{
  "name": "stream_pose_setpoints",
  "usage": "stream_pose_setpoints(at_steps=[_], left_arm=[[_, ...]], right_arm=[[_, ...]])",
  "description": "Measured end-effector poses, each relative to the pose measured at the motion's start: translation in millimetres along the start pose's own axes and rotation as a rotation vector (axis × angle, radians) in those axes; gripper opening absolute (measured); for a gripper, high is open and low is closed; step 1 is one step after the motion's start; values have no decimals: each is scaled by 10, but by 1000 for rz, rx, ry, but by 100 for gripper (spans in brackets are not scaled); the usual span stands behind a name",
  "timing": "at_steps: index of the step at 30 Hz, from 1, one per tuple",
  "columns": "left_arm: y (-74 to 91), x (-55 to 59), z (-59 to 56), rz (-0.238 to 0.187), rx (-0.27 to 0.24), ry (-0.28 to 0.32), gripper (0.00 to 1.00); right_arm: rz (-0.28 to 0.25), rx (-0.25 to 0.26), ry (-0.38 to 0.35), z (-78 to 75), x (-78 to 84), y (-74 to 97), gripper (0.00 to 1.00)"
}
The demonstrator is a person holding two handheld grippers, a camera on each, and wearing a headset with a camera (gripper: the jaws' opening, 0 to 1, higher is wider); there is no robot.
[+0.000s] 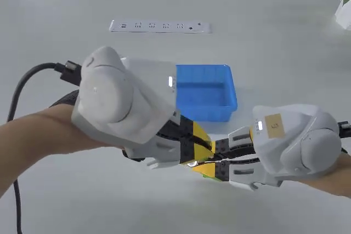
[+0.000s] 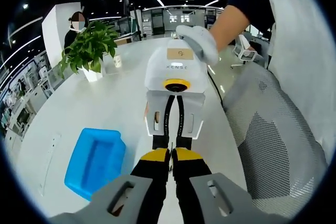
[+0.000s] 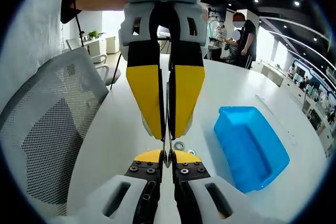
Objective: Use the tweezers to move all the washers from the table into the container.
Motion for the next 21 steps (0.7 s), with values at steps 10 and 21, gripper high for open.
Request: stream_pose_setpoints(at_steps=[10,21], left_arm=[[63,25,8,-17,-11,5,6],[57,133,47,-6,-29,19,6]], right_arm=[[0,21,22,-32,-37,-47,11],[25,43,9,-95,37,-84,19]])
Point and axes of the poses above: the centre of the closed fingertips' face, and the gripper's own axes: y roughly backward along the fingers, z roughly to its left, x roughly out of its underside, the point moved 2 cm from there along y, roughly backward along the fingers, and after that the axes turned 2 degrees about -z, right-handed, at the moved point
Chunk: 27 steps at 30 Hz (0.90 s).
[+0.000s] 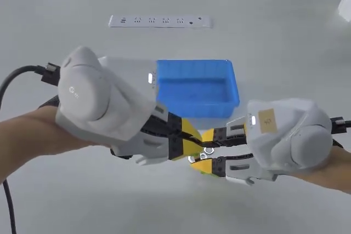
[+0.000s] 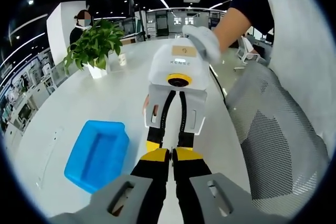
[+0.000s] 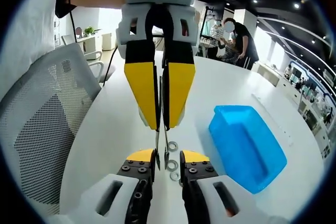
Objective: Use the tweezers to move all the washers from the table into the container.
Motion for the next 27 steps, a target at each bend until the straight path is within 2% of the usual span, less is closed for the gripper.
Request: stream_pose_setpoints(at_steps=[5,8,14,20,27], left_arm=[[18,18,25,13,-11,-6,6],[27,66,56,28,-17,-5,6],[26,66,87,21,-21,-11,6],[19,135,106,46,-20,-16,6],[22,135,143,40,-33,-23,6]], right_arm=[[-4,-3,-10,-10,-2,-30,18],[-3,-9,-7,-6,0,-61,18],[-4,-5,-15,-28,10,-86,17],[1,0,-21,-45,29,-92,17],[3,-4,-26,-36,41,-105,17]])
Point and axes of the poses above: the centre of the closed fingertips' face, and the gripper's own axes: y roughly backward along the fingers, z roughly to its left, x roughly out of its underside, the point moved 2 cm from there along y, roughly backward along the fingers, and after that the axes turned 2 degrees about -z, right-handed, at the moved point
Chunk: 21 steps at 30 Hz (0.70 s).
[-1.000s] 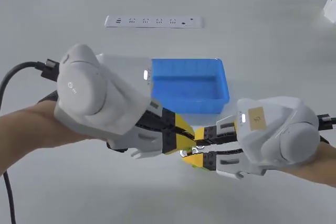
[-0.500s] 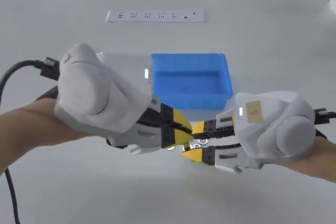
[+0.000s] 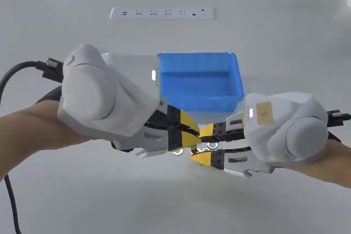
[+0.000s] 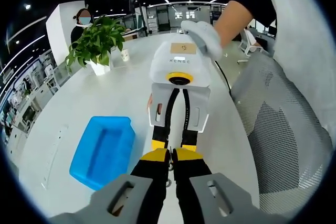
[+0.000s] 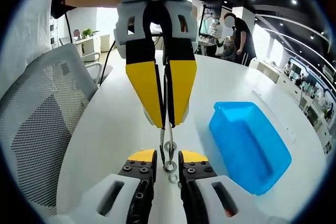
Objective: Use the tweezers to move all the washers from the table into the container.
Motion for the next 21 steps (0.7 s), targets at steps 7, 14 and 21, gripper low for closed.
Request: stream_pose_setpoints(at_steps=[7,14,21], left_arm=[[-26,-2,-25,0,15,9,6],[-33,16,-20,7,16,6,6],[-48,7,-58,5,55,37,6]], right_arm=[[7,-12,-10,34,31,18,18],[21,-21,-22,54,93,47,21],[8,-22,-20,39,46,14,21]])
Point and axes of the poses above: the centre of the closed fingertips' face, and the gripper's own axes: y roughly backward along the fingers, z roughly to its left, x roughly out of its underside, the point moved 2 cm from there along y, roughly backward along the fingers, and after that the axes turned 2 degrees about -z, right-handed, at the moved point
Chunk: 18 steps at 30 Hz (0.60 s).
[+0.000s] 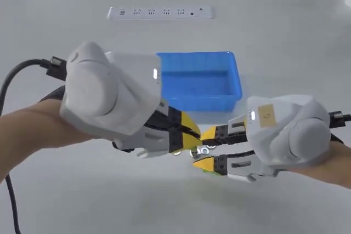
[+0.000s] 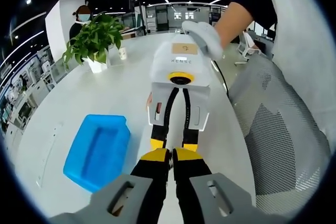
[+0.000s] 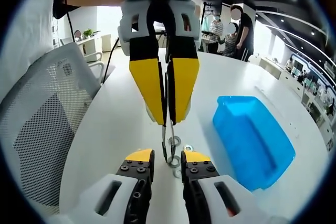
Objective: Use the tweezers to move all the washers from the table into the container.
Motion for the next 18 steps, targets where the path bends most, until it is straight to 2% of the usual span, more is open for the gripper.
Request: stream_pose_setpoints(at_steps=[3,6,12,18], left_arm=[[7,7,14,19,14,-5,7],[10,17,67,32,4,-14,7],[-29,-10,70,21,8,-6,7],[-70,-40,68,5,19,5,7]], right_arm=[[-15,-19,3,-4,-38,-35,20],[-21,-25,15,-23,-55,-53,15],[-7,-35,14,7,-25,-61,14],[-13,-21,17,-23,-60,-76,11]])
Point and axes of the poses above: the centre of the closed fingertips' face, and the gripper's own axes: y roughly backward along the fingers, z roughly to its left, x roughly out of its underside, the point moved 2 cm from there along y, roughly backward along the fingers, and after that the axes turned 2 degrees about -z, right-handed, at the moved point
